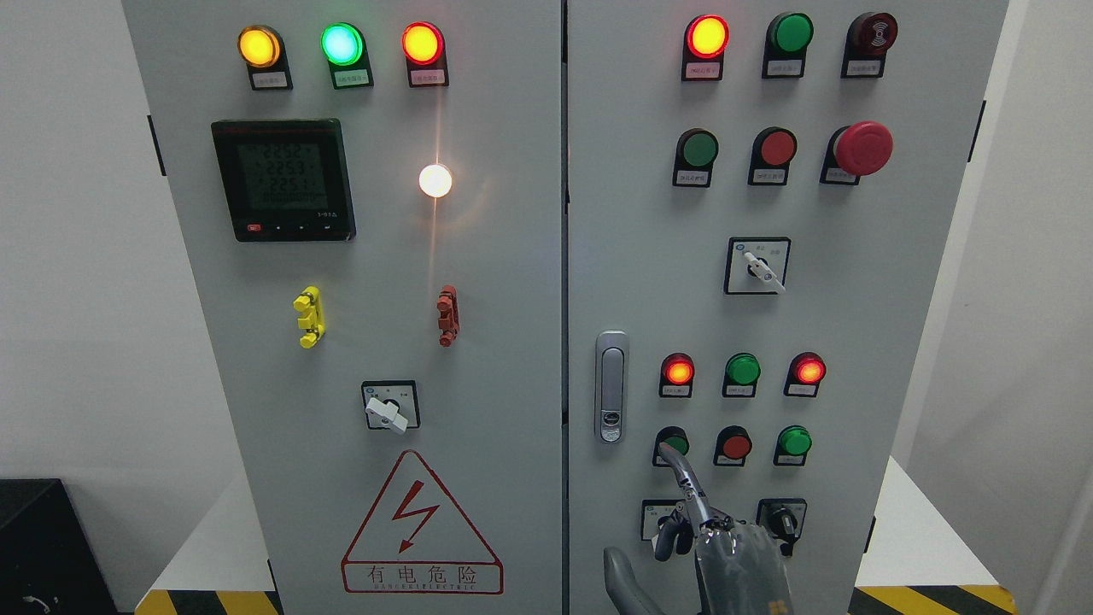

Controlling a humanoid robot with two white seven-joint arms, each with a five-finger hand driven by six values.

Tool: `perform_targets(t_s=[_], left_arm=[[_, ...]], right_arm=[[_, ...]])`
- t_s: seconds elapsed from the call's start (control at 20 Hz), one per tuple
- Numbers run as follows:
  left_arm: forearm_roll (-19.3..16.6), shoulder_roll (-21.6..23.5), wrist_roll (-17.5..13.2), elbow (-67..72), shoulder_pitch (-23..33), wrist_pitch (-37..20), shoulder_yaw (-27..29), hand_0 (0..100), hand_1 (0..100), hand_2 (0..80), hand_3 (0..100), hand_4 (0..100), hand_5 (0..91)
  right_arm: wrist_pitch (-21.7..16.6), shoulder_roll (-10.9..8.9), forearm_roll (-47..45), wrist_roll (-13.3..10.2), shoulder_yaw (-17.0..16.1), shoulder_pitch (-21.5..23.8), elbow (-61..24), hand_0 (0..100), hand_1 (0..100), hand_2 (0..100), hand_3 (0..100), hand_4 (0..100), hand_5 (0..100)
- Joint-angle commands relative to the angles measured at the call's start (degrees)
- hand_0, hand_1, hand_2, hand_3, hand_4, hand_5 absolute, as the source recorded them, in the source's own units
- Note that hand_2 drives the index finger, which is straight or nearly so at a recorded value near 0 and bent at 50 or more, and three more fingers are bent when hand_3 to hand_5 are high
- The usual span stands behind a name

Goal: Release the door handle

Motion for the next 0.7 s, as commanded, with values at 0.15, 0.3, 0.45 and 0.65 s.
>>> perform_targets(t_s=[0.15,0.3,0.45,0.65], left_arm=[[0.00,0.00,0.05,1.67,-1.49,0.02,0.00,12,56,0.0,0,0,0.0],[-0.01,0.00,0.05,1.67,-1.49,0.02,0.00,12,56,0.0,0,0,0.0],[0.00,0.00,0.05,1.67,-1.49,0.02,0.00,12,56,0.0,0,0,0.0],[-0.01,0.00,0.05,1.67,-1.58,0.02,0.00,12,56,0.0,0,0,0.0]], right_arm=[[-0.62,-0.12,14.71,-0.70,-0.13,-1.42,4.05,33,25,3,100,100,100],[-0.18,0.05,18.85,-1.58,-0.13,-1.51,4.23,32,25,4,100,100,100],[0.00,0.14,20.25,-1.59,-0.04,-2.03,5.10,32,26,4,100,100,100],[5.09,0.23,22.72,-1.67,1.10,-4.75,7.30,32,26,4,100,100,100]])
